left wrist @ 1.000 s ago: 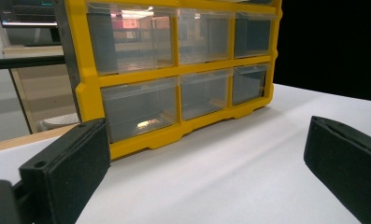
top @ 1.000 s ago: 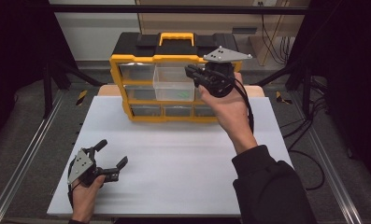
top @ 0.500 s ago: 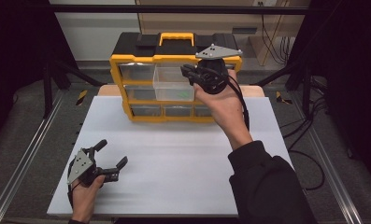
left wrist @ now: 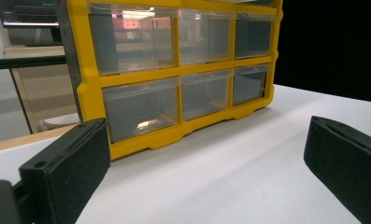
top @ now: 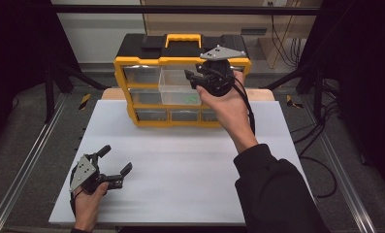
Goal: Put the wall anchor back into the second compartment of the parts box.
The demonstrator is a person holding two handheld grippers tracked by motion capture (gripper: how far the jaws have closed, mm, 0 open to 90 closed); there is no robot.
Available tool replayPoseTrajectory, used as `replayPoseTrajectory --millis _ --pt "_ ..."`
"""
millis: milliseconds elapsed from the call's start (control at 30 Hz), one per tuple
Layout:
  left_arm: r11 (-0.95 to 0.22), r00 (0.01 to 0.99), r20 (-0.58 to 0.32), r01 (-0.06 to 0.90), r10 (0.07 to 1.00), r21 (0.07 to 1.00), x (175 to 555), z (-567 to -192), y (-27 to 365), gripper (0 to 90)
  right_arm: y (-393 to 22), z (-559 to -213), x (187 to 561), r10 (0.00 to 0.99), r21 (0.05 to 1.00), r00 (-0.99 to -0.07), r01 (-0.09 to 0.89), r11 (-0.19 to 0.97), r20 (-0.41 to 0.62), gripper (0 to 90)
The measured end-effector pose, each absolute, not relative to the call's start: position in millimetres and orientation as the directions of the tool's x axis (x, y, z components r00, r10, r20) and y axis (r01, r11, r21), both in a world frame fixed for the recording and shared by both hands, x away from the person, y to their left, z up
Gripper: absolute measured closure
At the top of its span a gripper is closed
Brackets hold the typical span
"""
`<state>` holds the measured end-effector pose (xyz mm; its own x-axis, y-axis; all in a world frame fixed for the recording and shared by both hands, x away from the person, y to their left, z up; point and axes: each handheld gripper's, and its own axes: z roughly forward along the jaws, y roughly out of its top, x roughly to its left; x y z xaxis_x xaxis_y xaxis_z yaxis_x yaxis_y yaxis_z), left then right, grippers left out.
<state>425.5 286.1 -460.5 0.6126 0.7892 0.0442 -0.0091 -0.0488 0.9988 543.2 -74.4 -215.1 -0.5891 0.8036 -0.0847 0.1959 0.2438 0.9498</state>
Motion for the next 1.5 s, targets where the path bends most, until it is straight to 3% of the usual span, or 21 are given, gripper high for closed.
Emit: replayPoseTrajectory --millis 100,367,567,933,1500 --pt "-0.05 0.613 0.045 -0.009 0.789 0.999 426 -461 286 0.3 -73 -217 535 0.796 0.956 -0.598 0.173 0.237 -0.089 48.6" --pt "-0.05 0.612 0.045 -0.009 0.789 0.999 426 -461 286 0.2 -74 -221 516 0.819 0.973 -0.566 0.119 0.195 -0.095 21.8" --pt "-0.056 0.614 0.05 -0.009 0.788 0.998 425 -460 285 0.2 -83 -234 506 0.839 0.979 -0.539 0.12 0.165 -0.076 12.0" --pt "-0.061 0.615 0.053 -0.008 0.787 0.998 426 -460 285 0.2 -100 -249 498 0.838 0.982 -0.542 0.113 0.152 -0.067 5.5" --pt "-0.059 0.613 0.052 -0.009 0.789 0.998 425 -460 285 0.2 -103 -267 490 0.831 0.983 -0.552 0.106 0.153 -0.07 5.0"
